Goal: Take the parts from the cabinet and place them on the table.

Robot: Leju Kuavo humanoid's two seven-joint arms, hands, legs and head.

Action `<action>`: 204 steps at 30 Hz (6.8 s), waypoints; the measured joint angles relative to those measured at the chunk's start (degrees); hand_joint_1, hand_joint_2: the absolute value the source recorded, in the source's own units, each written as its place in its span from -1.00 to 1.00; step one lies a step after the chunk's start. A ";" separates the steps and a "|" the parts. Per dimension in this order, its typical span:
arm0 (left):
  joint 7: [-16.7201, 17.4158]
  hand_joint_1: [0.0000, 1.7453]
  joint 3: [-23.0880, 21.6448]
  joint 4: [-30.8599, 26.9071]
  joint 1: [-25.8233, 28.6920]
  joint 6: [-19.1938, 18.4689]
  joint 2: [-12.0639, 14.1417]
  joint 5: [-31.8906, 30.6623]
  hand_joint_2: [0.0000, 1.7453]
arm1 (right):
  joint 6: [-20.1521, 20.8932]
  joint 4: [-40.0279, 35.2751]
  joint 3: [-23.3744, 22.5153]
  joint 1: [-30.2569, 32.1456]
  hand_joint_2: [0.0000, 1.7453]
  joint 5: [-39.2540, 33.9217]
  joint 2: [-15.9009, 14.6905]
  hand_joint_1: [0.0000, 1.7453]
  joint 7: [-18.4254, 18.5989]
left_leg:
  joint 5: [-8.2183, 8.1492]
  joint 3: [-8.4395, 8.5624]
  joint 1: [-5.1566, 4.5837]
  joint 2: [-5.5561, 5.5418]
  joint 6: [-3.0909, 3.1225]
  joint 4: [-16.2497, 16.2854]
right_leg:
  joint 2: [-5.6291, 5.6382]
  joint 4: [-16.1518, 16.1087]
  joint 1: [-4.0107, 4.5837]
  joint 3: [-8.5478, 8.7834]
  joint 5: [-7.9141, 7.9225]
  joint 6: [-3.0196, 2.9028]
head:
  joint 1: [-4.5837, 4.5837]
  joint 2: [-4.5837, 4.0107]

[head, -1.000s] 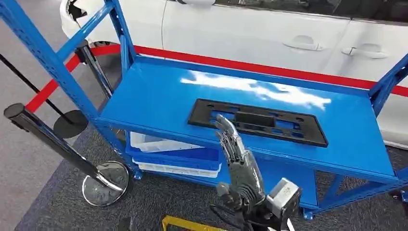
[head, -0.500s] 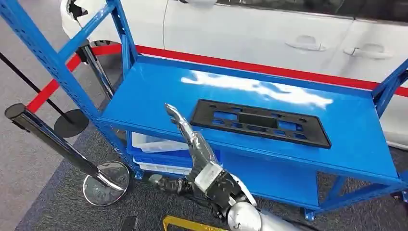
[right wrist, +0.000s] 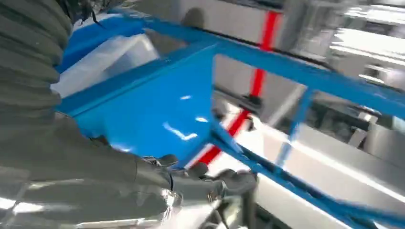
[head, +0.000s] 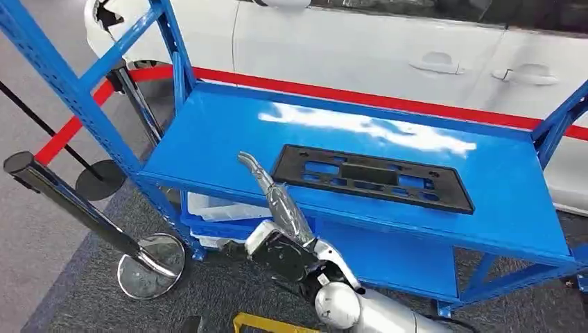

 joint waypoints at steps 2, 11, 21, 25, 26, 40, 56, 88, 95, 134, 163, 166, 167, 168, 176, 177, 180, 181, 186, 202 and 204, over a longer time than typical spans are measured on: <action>0.79 -1.00 -0.04 0.00 0.05 -0.02 -0.02 0.22 -1.00 | 0.02 1.79 0.24 -0.67 1.00 1.62 0.00 -1.00 1.42 | 0.22 0.12 0.05 0.01 0.76 -0.43 | 0.01 -0.14 -0.05 0.13 -0.05 0.58 | -0.02 0.00; 3.21 -1.00 -0.22 0.00 0.14 0.22 0.31 0.22 -1.00 | -0.20 14.43 0.92 -5.56 1.00 8.83 -1.36 -1.00 10.36 | 0.17 0.51 -0.12 -0.10 1.86 -0.41 | -0.28 7.97 -0.07 -4.13 -1.27 0.68 | 0.33 0.00; 4.13 -1.00 -0.33 0.00 0.14 0.44 1.82 -0.64 -1.00 | -2.49 23.58 0.92 -8.84 1.00 18.12 -4.61 -1.00 20.50 | -5.55 -4.77 -0.10 0.18 -0.39 9.99 | -0.34 -0.43 -0.13 -0.60 1.16 -1.49 | 0.04 0.00; 5.18 -1.00 -0.83 0.02 0.43 0.00 2.47 -1.49 -1.00 | -2.77 25.33 0.85 -8.65 1.00 21.26 -8.17 -1.00 25.54 | -4.46 -6.85 0.00 0.20 -0.71 13.81 | -0.19 -0.27 -0.09 -0.57 1.06 -1.48 | 0.00 0.00; 5.31 -1.00 -0.85 0.02 0.39 -0.22 2.62 -1.66 -1.00 | -3.04 25.40 0.63 -8.58 1.00 21.87 -9.33 -1.00 26.70 | -1.86 -4.46 -0.01 0.20 -0.51 9.00 | -0.06 -0.17 -0.10 -0.50 0.97 -1.35 | 0.02 0.00; 5.29 -1.00 -1.59 0.02 0.36 -2.10 2.95 -3.32 -1.00 | 1.75 22.03 -3.93 -3.15 1.00 30.30 -23.32 -1.00 36.61 | 0.21 1.00 -0.12 0.23 2.55 -0.97 | -0.05 15.16 -0.31 -7.87 -5.07 1.69 | 0.18 0.00; 5.18 -1.00 -2.19 0.02 0.24 -2.10 3.15 -4.04 -1.00 | 4.00 17.77 -9.47 1.66 1.00 31.06 -26.95 1.00 36.70 | -5.04 -4.35 -0.12 0.20 -0.17 12.24 | -0.12 -0.11 -0.39 -0.39 1.06 -0.78 | -0.15 0.00; 2.90 -1.00 -4.13 0.02 -0.03 4.31 2.23 -8.76 1.00 | -13.53 -3.05 -16.55 6.73 1.00 42.42 -26.56 1.00 26.00 | -0.84 -1.69 -0.29 0.16 0.66 5.07 | -0.05 0.43 -0.28 -0.54 0.47 -0.82 | -0.07 0.00; 0.77 -1.00 -4.13 0.02 0.14 5.81 2.27 -6.69 1.00 | -14.40 -16.50 -23.21 11.41 1.00 41.64 -26.49 1.00 19.33 | -0.04 1.42 -0.30 0.08 2.12 -1.28 | -0.02 1.09 -0.20 -0.74 -0.82 0.95 | 0.06 0.00; 10.88 -1.00 -0.79 0.04 -0.03 9.49 3.72 -5.40 1.00 | -13.40 -34.19 -16.04 27.26 1.00 24.41 -15.41 1.00 -6.21 | 1.77 -0.50 -0.54 0.83 2.38 -1.33 | -0.25 14.02 -0.74 -3.35 -7.60 2.00 | 0.15 0.00; 11.69 -1.00 -3.02 0.04 -0.80 7.50 4.57 -8.44 1.00 | -14.42 -36.11 -15.34 30.35 1.00 27.01 -12.44 1.00 -5.60 | 0.32 3.21 -0.82 1.20 2.69 -3.45 | -0.07 16.36 -0.21 -7.62 -7.70 1.14 | -2.10 0.00; 11.87 -1.00 -3.10 0.04 -0.73 7.10 4.48 -8.92 1.00 | -14.43 -36.11 -15.34 30.41 1.00 27.14 -12.44 1.00 -5.62 | 1.83 -0.24 -0.62 1.24 2.15 -2.02 | -0.10 11.82 -0.68 -1.73 -1.67 1.60 | -2.10 0.00; 12.08 -1.00 -3.30 0.04 -0.73 6.80 4.46 -9.55 1.00 | -14.43 -36.13 -15.34 30.44 1.00 27.40 -12.41 1.00 -5.64 | 2.22 -1.31 -0.56 1.23 1.84 -1.24 | -0.16 6.84 -0.86 2.19 -1.45 1.71 | -2.10 0.00; 12.24 -1.00 -3.54 0.04 -0.73 6.58 4.46 -10.26 1.00 | -14.43 -36.28 -15.34 30.54 1.00 27.78 -12.29 1.00 -5.64 | 2.42 -2.06 -0.74 1.14 1.50 -0.44 | -0.17 1.79 -0.80 5.56 -4.08 1.67 | -2.03 0.00; 11.68 -1.00 -4.76 0.02 -2.05 8.00 4.17 -8.88 1.00 | -13.40 -35.85 -15.30 32.95 1.00 17.94 -8.26 1.00 -14.13 | -6.98 -5.28 -0.06 0.81 -1.31 9.10 | -0.25 -0.04 -0.40 2.42 -1.37 -2.02 | -5.20 0.00; 14.37 -1.00 -4.74 0.00 -3.94 8.86 4.15 -7.19 1.00 | -12.94 -34.93 -14.88 31.64 1.00 13.71 -7.78 1.00 -16.14 | -9.24 -6.20 -0.01 0.81 -1.56 13.35 | -0.32 0.10 -0.29 1.28 -0.49 -2.06 | -6.47 0.00; 21.08 -1.00 -4.72 -0.11 -11.90 9.03 5.82 -4.78 1.00 | -7.66 -31.32 -12.43 27.68 1.00 0.51 -6.01 1.00 -22.11 | -5.82 -4.72 0.02 0.80 -1.70 16.66 | -0.94 0.81 -0.06 -2.35 1.88 -1.99 | -10.28 -0.20; 22.62 -1.00 -4.55 -0.22 -14.36 8.81 6.56 -4.31 1.00 | -5.08 -30.21 -11.61 27.40 1.00 -2.21 -5.47 1.00 -23.56 | -3.49 -2.03 0.02 0.79 -1.53 13.81 | -1.16 0.95 -0.01 -3.44 2.58 -1.93 | -13.08 -0.20; 12.49 -1.00 -4.39 -2.14 -11.86 7.41 7.46 -12.04 1.00 | -13.20 -27.59 -10.95 28.50 1.00 3.84 -3.65 1.00 -24.68 | -5.80 9.41 -1.18 0.33 0.47 -2.45 | -0.64 0.39 -0.62 -4.45 5.45 -0.37 | -15.56 -0.22; 8.70 -1.00 -4.50 -2.10 -2.81 7.87 2.54 -11.87 1.00 | -14.38 -26.34 -11.23 28.79 1.00 4.39 -3.69 1.00 -25.53 | 2.56 -1.30 -1.12 0.95 0.71 -0.09 | -0.31 -0.15 0.45 5.25 -4.21 -0.65 | -16.35 -0.17; 8.96 -1.00 -4.50 -2.10 -2.76 8.15 2.54 -11.85 1.00 | -14.38 -26.21 -11.23 28.69 1.00 4.30 -3.63 1.00 -25.51 | 1.78 -2.14 -0.99 0.48 -0.01 0.69 | -1.07 -0.72 -0.28 4.75 -2.91 -1.52 | -16.28 -0.17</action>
